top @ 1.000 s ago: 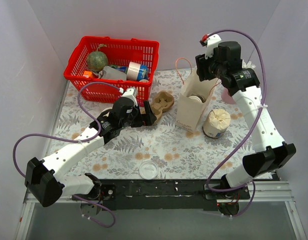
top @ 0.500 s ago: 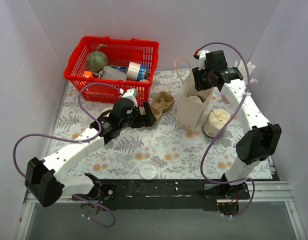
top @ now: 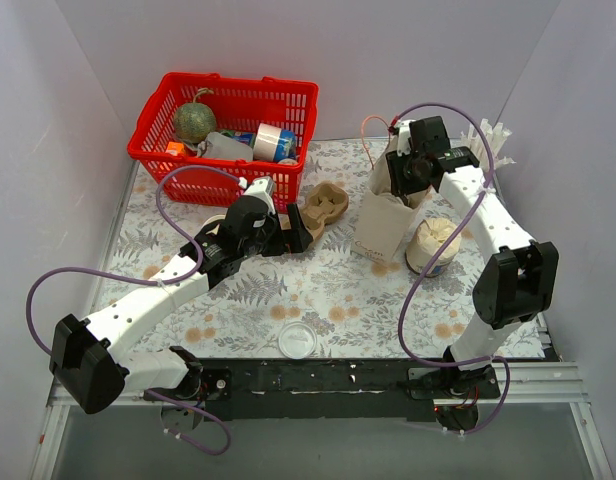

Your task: Pack the takeout coffee

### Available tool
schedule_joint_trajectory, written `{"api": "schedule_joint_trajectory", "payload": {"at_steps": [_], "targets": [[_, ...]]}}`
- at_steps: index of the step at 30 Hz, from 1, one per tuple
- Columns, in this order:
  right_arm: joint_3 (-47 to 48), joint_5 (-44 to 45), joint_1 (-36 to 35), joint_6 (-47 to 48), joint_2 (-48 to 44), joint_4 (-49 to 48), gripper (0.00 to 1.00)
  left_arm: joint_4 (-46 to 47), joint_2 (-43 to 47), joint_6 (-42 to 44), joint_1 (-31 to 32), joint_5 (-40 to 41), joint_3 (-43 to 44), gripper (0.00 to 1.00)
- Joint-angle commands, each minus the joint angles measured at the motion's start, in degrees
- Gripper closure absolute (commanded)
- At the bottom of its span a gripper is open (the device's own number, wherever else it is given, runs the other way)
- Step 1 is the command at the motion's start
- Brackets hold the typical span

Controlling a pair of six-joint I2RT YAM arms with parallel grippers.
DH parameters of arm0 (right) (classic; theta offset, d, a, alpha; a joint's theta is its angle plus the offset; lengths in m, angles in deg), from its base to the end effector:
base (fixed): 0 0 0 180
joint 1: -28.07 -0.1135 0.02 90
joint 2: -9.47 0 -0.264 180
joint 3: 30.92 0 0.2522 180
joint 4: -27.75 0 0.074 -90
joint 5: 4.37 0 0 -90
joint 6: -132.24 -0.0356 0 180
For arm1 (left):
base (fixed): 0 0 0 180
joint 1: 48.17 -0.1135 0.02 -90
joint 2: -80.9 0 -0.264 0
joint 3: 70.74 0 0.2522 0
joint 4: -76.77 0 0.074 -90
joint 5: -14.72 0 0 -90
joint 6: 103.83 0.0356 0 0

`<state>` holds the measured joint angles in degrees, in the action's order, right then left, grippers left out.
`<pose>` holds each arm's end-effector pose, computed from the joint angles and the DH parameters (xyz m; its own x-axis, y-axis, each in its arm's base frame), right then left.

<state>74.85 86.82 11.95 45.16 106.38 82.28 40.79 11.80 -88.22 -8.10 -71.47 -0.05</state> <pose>0.3629 0.1041 0.3360 -0.6729 -0.2475 -0.6971 -0.2983 0.9531 -0.0504 0.2068 -0.1709 0.3053 -0.6945 -0.6716 -0.2582 -0.2547 0.5651 -0.7847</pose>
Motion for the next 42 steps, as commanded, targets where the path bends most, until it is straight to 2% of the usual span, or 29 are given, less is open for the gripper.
{"api": "schedule_joint_trajectory", "payload": {"at_steps": [1, 18, 19, 21, 25, 34, 42], "targets": [[-1.04, -0.75, 0.56, -1.16, -1.54, -2.89, 0.55, 0.24, 1.16, -0.05, -0.17, 0.05, -0.50, 0.02], [0.89, -2.33, 0.83, -1.07, -3.91, -2.81, 0.55, 0.33, 0.28, -0.14, -0.26, -0.21, 0.38, 0.02], [0.81, -2.94, 0.83, -0.29, -4.00, -2.54, 0.54, 0.25, 0.28, -0.14, -0.26, -0.38, 0.38, 0.02], [-0.42, -4.09, 0.83, 1.82, -4.35, -2.37, 0.44, 0.33, 0.20, -0.14, -0.26, -0.39, 0.29, 0.02], [-4.20, -6.81, 0.91, 7.18, -4.97, -5.26, 0.39, 1.21, -0.42, -0.32, -0.26, -0.47, 1.34, 0.02], [-5.96, -5.76, 0.91, 10.62, -2.86, -6.23, 0.33, 3.85, -6.21, -0.93, -0.17, 0.49, 9.34, 0.02], [-6.84, -3.92, 0.83, 12.37, -2.42, -7.73, 0.31, 8.50, -16.23, -1.81, -0.26, -0.38, 23.39, 0.02]]}}
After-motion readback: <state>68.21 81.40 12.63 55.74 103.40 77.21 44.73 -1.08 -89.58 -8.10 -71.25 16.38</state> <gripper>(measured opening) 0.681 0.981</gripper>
